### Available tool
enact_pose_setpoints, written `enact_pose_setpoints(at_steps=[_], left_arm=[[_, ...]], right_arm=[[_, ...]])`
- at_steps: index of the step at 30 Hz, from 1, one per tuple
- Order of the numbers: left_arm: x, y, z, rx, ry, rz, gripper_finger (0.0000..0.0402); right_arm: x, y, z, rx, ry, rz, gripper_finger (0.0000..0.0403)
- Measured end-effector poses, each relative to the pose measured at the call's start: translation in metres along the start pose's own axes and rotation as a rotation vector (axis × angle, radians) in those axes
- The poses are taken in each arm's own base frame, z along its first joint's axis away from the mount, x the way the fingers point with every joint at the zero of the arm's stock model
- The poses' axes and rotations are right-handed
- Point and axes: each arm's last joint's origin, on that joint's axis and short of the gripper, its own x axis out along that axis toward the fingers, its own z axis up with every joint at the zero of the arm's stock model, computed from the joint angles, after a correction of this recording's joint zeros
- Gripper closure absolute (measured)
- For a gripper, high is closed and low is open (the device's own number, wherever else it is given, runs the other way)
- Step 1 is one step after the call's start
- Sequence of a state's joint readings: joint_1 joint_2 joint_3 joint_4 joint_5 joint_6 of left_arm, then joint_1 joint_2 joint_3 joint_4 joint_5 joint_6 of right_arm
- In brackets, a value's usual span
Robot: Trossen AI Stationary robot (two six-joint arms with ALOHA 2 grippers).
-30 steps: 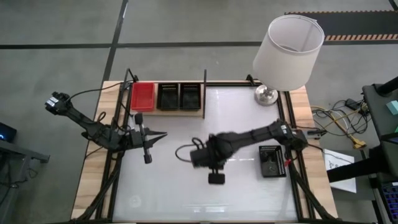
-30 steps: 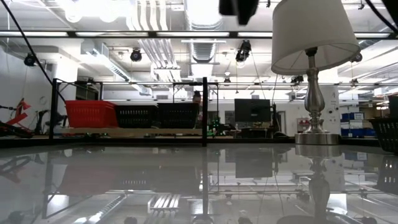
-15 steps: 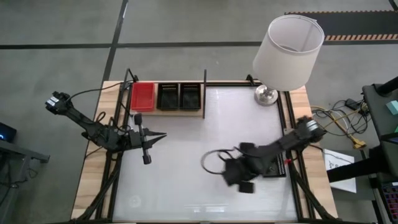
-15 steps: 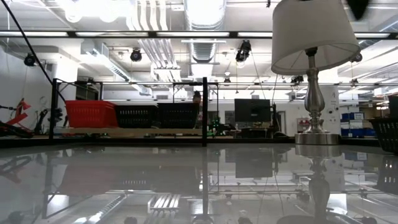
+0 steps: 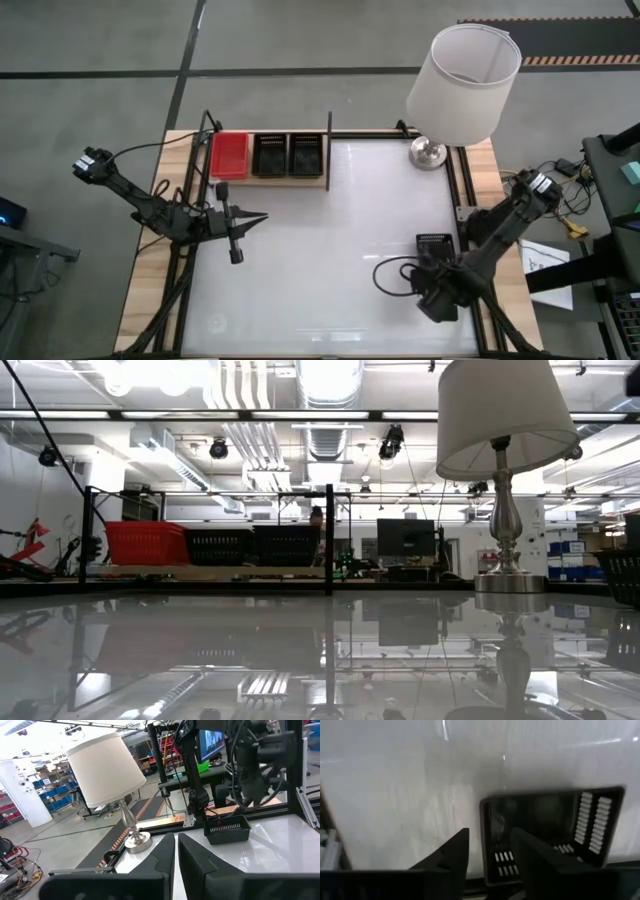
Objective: Stack baskets on shelf by color
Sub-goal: Stack the black basket on top of the left black basket on the shelf
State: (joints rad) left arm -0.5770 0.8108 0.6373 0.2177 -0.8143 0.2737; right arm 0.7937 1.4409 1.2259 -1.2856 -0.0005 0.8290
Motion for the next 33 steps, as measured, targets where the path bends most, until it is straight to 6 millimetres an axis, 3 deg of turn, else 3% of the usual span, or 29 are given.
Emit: enact_pose_setpoints(at_steps=[6,12,17,22,25,29,33], left_arm=[[0.000,0.000,0.000,0.000,-0.001,0.001,0.0395],[0.000,0.000,0.000,0.001,0.000,0.001,0.0395],[0.000,0.000,0.000,0.001,0.000,0.002,0.0395],[0.000,0.000,0.000,-0.001,-0.002,0.002,0.0395],[0.000,0.000,0.000,0.001,-0.002,0.002,0.0395],[0.000,0.000,-0.001,0.022,0.001,0.001,0.0395],[0.000,0.000,-0.001,0.026,0.000,0.001,0.0395]], right_arm=[[0.029,0.006,-0.021,0.043,0.090,-0.010,0.0231],[0.050,0.004,-0.030,0.056,0.119,-0.022,0.0239],[0.062,-0.001,-0.033,0.042,0.125,-0.042,0.0272],[0.069,0.000,-0.031,0.029,0.102,-0.012,0.0342],[0.070,0.002,-0.027,0.036,0.076,0.024,0.0384],[0.066,-0.001,-0.011,0.128,0.009,0.054,0.0388],[0.051,-0.010,0.019,0.246,-0.159,0.010,0.0389]])
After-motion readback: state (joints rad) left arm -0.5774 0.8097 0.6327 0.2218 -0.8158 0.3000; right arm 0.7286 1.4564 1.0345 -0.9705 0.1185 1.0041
